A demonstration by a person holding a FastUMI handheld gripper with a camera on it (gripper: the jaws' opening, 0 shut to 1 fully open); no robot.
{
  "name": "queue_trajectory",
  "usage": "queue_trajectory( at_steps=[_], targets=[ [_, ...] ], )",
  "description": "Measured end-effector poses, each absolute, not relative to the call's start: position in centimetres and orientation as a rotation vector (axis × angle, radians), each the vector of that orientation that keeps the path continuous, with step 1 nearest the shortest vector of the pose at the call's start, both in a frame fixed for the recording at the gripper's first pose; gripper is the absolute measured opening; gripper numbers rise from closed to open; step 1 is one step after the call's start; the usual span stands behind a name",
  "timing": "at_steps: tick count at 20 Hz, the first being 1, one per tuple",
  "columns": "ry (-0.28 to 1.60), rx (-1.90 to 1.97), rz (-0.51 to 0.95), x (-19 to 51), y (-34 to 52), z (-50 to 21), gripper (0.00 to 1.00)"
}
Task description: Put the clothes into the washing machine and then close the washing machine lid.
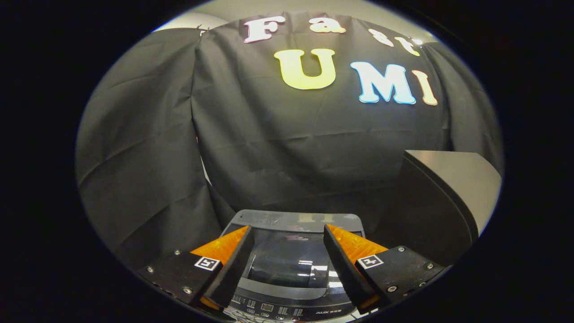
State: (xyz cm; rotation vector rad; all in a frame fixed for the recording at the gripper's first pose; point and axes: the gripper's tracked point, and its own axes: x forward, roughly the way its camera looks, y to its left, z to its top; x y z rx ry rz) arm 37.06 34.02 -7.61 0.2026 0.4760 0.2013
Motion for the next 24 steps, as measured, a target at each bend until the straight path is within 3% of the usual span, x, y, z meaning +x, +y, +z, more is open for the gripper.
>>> queue_trajectory(
  at_steps=[8,16,24],
  targets=[
    [0.359,0.194,0.221,33.9,25.4,-3.5,0.96],
    [0.274,0.149,0.255,25.3,18.5,-3.1,0.95],
    [0.288,0.188,0.187,16.2,11.1,-5.1,0.95]
  ],
)
